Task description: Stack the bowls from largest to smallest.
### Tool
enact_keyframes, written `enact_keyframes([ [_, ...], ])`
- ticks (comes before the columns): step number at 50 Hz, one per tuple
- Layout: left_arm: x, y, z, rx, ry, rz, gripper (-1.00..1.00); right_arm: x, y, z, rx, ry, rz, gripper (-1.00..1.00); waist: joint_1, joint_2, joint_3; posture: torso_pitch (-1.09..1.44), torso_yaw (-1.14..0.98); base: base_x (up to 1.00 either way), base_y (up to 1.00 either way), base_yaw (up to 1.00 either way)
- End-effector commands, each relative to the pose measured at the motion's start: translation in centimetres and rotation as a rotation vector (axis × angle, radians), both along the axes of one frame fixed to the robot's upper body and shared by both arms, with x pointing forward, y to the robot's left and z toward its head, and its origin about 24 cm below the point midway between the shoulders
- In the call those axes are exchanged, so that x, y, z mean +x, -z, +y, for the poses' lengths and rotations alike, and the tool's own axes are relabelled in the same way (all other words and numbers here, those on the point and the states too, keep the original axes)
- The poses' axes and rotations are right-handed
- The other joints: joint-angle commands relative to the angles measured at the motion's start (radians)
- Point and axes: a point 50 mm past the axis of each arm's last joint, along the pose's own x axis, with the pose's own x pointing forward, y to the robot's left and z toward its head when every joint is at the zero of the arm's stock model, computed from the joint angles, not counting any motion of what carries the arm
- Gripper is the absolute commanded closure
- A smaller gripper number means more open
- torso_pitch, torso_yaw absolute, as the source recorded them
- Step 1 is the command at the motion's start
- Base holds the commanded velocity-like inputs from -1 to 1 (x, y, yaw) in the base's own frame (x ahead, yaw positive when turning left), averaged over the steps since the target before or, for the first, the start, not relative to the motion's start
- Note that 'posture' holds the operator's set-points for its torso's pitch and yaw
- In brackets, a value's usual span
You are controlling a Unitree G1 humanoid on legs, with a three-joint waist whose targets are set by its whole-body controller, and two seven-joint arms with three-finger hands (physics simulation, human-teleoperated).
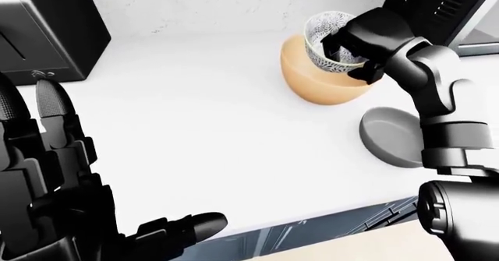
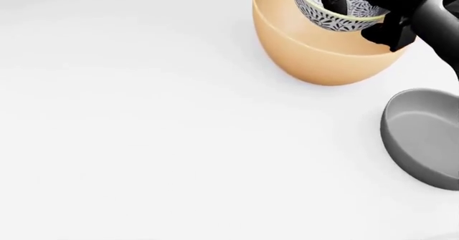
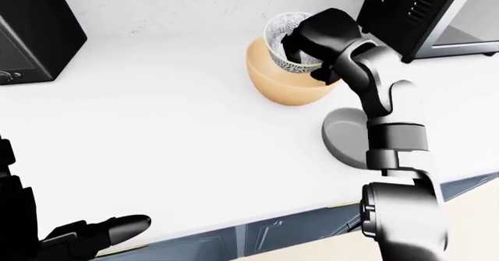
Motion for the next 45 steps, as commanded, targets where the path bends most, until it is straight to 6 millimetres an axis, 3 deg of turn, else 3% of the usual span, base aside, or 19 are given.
enact_keyframes([
  [1, -0.6, -0.7, -0.1, 0.004, -0.001, -0.057, -1.00, -0.7, -2.6, -0.1, 0.036, -0.012, -0.115, 1.00, 0.001, -0.004, -0.023, 0.00, 0.00, 0.00, 0.00, 0.00],
  [12, -0.6, -0.7, -0.1, 0.006, -0.002, -0.058, -1.00, -0.5, -2.0, -0.2, 0.036, -0.008, -0.108, 1.00, 0.000, -0.005, -0.025, 0.00, 0.00, 0.00, 0.00, 0.00],
  [21, -0.7, -0.7, -0.1, 0.005, -0.001, -0.058, -1.00, -0.5, -2.7, -0.1, 0.038, -0.007, -0.136, 0.99, 0.000, -0.004, -0.026, 0.00, 0.00, 0.00, 0.00, 0.00],
  [22, -0.7, -0.7, -0.1, 0.005, -0.002, -0.060, -1.00, -0.5, -2.9, -0.1, 0.041, -0.006, -0.147, 0.68, -0.001, -0.004, -0.026, 0.00, 0.00, 0.00, 0.00, 0.00],
  [23, -0.7, -0.7, -0.1, 0.005, -0.001, -0.058, -1.00, -0.5, -3.0, -0.1, 0.041, -0.003, -0.154, -1.00, -0.001, -0.004, -0.025, 0.00, 0.00, 0.00, 0.00, 0.00],
  [32, -0.7, -0.7, -0.1, 0.005, 0.000, -0.058, -1.00, -1.2, -4.6, 0.0, 0.052, -0.003, -0.223, -1.00, 0.000, -0.004, -0.026, 0.00, 0.00, 0.00, 0.00, 0.00],
  [34, -0.7, -0.7, -0.1, 0.005, 0.001, -0.057, -1.00, -1.8, -6.6, -0.4, 0.078, -0.002, -0.262, -1.00, 0.000, -0.004, -0.026, 0.00, 0.00, 0.00, 0.00, 0.00],
  [40, -0.6, -0.7, -0.1, 0.006, 0.000, -0.058, -1.00, -5.3, -15.4, -1.4, 0.128, 0.010, -0.432, -1.00, 0.001, 0.001, -0.020, 0.00, 0.00, 0.00, 0.00, 0.00],
  [45, -0.7, -0.7, -0.2, 0.006, 0.000, -0.058, -1.00, -7.6, -16.9, -3.2, 0.150, 0.041, -0.460, -1.00, 0.002, 0.000, -0.008, 0.00, 0.00, 0.00, 0.00, 0.00],
])
